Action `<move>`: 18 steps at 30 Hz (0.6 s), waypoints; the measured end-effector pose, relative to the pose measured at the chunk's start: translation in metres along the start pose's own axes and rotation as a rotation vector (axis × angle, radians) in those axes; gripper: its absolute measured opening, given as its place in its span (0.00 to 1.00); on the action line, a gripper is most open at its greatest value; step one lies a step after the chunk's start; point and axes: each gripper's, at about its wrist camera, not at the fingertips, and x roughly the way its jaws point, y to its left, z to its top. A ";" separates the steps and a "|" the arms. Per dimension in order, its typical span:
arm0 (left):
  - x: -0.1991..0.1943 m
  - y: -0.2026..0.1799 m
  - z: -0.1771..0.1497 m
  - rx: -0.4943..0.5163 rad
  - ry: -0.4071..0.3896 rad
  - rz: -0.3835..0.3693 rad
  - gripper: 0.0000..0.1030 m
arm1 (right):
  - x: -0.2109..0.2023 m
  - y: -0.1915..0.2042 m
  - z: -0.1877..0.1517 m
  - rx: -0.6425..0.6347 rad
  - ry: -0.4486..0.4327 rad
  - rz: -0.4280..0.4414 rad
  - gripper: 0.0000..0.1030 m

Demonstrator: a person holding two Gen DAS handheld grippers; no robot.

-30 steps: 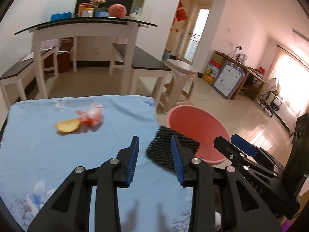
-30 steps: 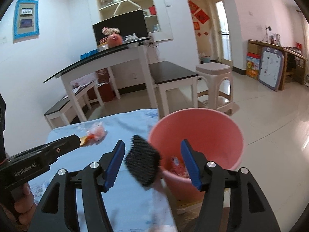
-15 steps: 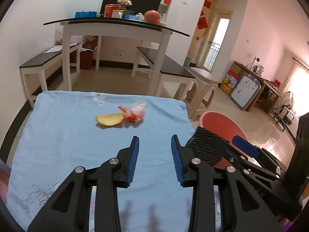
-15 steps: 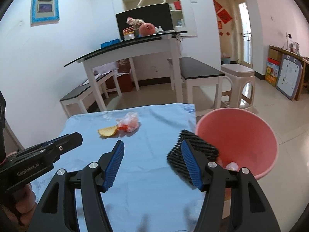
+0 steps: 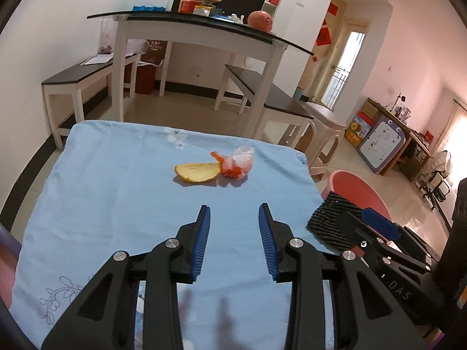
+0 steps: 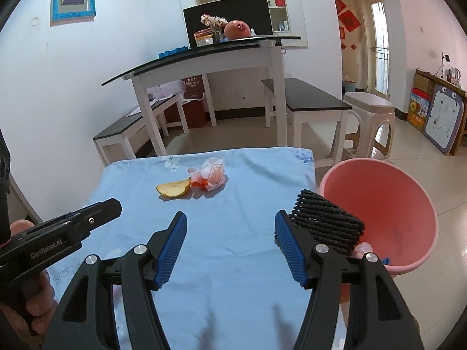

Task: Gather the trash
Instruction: 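Grasp the clear plastic bag with the right tool while the left tool grasps the last orange peel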

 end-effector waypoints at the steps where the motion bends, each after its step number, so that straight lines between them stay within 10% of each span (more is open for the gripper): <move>1: 0.002 0.003 0.000 -0.004 0.005 0.004 0.34 | 0.002 0.001 0.000 0.001 0.004 0.001 0.60; 18: 0.032 0.063 0.006 -0.037 0.049 0.078 0.34 | 0.073 0.015 0.016 -0.012 0.075 0.050 0.62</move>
